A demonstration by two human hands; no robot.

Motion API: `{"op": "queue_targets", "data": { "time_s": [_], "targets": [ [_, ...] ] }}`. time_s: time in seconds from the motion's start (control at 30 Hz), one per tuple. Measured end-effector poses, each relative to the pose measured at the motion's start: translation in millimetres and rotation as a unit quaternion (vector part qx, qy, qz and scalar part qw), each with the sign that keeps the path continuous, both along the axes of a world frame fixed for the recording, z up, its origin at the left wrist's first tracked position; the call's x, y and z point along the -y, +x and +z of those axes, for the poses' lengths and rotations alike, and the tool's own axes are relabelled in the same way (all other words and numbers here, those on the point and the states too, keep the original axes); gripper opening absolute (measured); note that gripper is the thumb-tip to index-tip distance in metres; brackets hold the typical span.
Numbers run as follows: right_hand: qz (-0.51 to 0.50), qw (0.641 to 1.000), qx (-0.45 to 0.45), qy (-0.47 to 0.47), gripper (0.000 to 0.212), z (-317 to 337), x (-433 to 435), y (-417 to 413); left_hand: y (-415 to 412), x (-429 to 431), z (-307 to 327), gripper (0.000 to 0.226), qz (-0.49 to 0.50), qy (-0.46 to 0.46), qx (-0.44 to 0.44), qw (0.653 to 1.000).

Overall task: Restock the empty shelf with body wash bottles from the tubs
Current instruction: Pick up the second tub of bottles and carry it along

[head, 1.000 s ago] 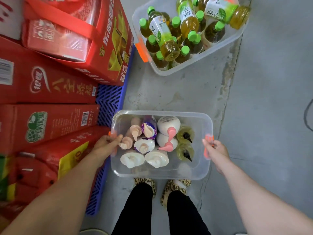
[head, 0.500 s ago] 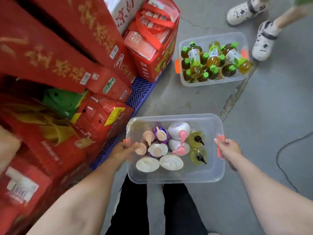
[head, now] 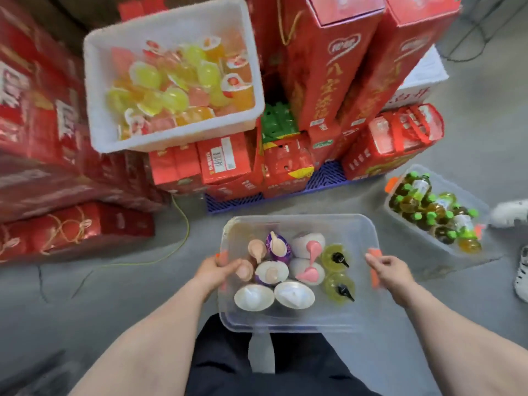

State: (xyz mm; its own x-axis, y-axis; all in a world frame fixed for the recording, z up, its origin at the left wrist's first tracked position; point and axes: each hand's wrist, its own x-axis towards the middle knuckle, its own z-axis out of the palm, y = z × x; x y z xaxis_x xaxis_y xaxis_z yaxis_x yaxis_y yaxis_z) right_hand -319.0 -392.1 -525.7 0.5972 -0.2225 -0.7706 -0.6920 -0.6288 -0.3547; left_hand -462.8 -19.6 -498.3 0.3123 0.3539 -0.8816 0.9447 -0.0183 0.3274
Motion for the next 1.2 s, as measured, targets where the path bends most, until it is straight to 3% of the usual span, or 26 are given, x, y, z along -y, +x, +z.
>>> {"op": "queue_targets", "data": {
  "time_s": [0.17,0.33,0.4,0.47,0.63,0.77,0.93,1.07,1.2],
  "targets": [
    [0.161,0.987,0.020,-0.009,0.035,27,-91,-6,-108,-39,16,0.052,0.125,-0.001,-0.013,0.992],
    [0.302,0.953,0.021,-0.009,0.033,51,-201,-37,-217,-71,37,0.058,0.266,-0.026,-0.007,0.964],
    [0.355,0.935,0.019,-0.006,0.033,66,-249,-58,-260,-85,44,0.073,0.314,-0.024,-0.003,0.949],
    [0.408,0.913,0.021,0.000,0.033,84,-296,-83,-299,-100,53,0.086,0.353,-0.017,0.001,0.936],
    [0.523,0.850,0.060,-0.004,0.041,117,-417,-144,-384,-146,86,0.091,0.418,0.012,-0.005,0.908],
    [0.614,0.784,0.087,-0.001,0.040,130,-517,-194,-467,-188,57,0.124,0.453,0.041,-0.014,0.891],
    [0.698,0.707,0.113,-0.006,0.034,130,-649,-247,-521,-254,85,0.105,0.542,0.061,0.018,0.838],
    [0.725,0.676,0.127,0.025,0.036,122,-754,-286,-541,-314,108,0.047,0.603,0.080,0.030,0.793],
    [0.773,0.618,0.137,0.032,0.032,123,-870,-329,-566,-387,113,0.032,0.654,0.117,0.023,0.747]
  ]
}}
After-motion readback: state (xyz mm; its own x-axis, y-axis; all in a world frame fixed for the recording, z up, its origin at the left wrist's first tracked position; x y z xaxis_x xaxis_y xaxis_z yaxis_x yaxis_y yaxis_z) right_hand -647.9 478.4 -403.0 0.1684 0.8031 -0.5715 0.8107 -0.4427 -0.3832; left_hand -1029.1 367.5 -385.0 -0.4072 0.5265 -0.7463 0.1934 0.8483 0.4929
